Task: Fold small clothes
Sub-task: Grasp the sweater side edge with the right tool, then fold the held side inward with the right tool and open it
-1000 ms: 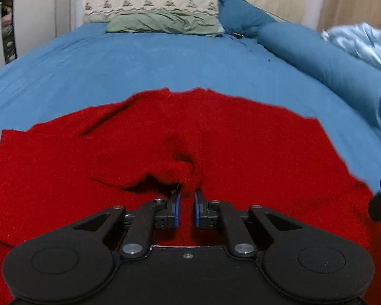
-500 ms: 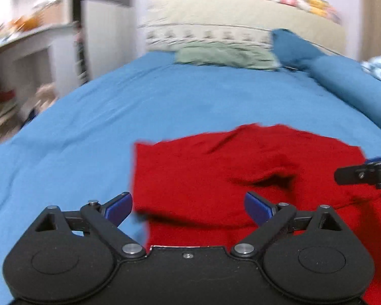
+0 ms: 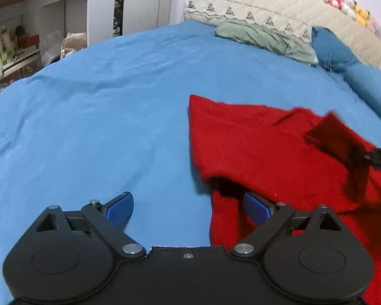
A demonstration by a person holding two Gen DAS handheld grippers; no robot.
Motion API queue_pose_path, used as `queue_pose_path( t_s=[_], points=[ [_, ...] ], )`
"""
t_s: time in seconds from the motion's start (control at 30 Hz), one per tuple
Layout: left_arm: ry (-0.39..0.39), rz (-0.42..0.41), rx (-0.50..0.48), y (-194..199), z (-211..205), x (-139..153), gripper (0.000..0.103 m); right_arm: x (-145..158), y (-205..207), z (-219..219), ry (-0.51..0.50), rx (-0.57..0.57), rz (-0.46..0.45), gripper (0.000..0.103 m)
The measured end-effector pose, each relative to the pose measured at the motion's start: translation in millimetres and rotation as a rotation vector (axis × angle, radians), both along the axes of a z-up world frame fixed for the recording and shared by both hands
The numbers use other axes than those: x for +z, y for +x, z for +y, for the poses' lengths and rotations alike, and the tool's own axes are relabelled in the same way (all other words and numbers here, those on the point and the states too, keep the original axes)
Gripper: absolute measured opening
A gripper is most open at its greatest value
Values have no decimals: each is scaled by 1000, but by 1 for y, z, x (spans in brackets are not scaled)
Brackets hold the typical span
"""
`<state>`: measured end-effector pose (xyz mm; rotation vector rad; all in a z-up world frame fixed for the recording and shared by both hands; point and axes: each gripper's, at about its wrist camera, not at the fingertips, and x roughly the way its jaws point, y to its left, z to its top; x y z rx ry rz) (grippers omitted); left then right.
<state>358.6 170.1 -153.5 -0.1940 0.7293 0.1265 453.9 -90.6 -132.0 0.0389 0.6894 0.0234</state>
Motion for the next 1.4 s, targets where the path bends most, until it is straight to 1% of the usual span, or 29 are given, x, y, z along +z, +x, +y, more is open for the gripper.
queue_pose_path(
  t_s=[0.07,0.13,0.2,0.3,0.37,0.47,0.57,0.63,0.77,0.9,1.0,1.1,1.13,1.17,1.2,1.23,1.3,1.4],
  points=[
    [-20,1,14,-1,2,0,96,2,-12,-25,63,-87,-28,83],
    [-20,2,18,0,0,1,96,-1,-23,-46,105,-131,-39,83],
    [-4,5,12,0,-3,2,96,-6,-33,-59,145,-122,-38,84],
    [1,-2,1,0,-3,4,96,-12,-41,-68,191,-73,-17,84],
    [4,-1,-2,0,-2,4,96,-13,-41,-70,201,-64,-14,84],
    [-4,1,-1,0,2,3,96,-14,-38,-75,224,-93,-6,84],
    [-29,0,3,0,5,3,96,-13,-36,-76,191,-141,-9,84],
    [-38,-2,4,0,6,5,96,-15,-38,-78,190,-151,-16,83],
    [-45,-5,-1,-1,5,6,96,-17,-44,-81,181,-152,-27,70],
    [-49,-11,-10,-2,3,8,96,-19,-46,-90,213,-165,-44,64],
    [-46,-17,-19,-2,1,9,96,-20,-36,-87,184,-167,-37,56],
    [-33,-13,-33,-2,-2,8,96,-23,-25,-84,155,-166,-25,53],
    [-26,-10,-36,-1,-4,7,96,-23,-23,-83,149,-165,-22,48],
    [-20,-9,-39,-1,-5,7,96,-23,-21,-82,142,-162,-20,35],
    [-16,-9,-42,-1,-6,7,96,-22,-22,-82,141,-156,-19,28],
    [-13,-10,-43,-1,-7,7,96,-19,-23,-82,141,-155,-16,23],
    [-8,-12,-46,-1,-7,8,96,-11,-31,-84,147,-177,-32,23],
    [-10,-14,-43,0,-7,8,96,3,-56,-87,148,-203,-74,23]
  ],
)
